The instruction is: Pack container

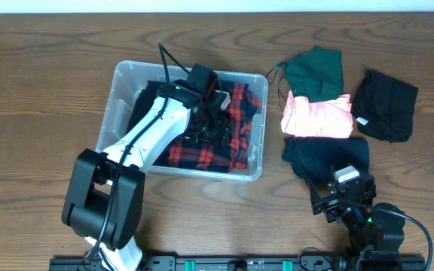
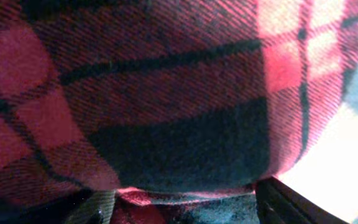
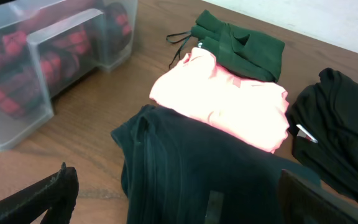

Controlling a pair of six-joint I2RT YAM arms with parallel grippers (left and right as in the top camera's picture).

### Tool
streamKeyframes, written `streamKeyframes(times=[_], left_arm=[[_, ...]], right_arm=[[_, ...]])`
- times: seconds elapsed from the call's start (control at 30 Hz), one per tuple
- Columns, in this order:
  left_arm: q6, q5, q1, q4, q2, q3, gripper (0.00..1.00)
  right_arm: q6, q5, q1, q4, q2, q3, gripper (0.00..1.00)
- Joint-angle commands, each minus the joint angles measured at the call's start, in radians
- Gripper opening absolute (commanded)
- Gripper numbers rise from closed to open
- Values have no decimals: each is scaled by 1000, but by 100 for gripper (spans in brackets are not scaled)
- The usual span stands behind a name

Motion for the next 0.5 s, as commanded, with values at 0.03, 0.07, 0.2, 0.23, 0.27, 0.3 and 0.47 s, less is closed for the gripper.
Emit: streamKeyframes(times=[0.03,0.07,0.2,0.23,0.27,0.3,0.47], left_arm=[[-37,107,-5,56,58,15,73],[-48,107,-5,55,58,34,73],[-50,107,-1,33,50,130,73],[-50,107,3,20,46,154,73],[-50,107,8,3,41,178,73],[-50,106,15,-14,38,200,73],[-50,107,54,-108,17,275,73]], right_arm=[[11,3,-14,-1,-6,-2,99],[11,3,-14,-1,-6,-2,99],[11,3,-14,-1,-6,-2,99],[11,3,-14,-1,-6,-2,99],[11,3,-14,-1,-6,-2,99],[11,3,-14,-1,-6,-2,99],[11,3,-14,-1,-6,-2,99]])
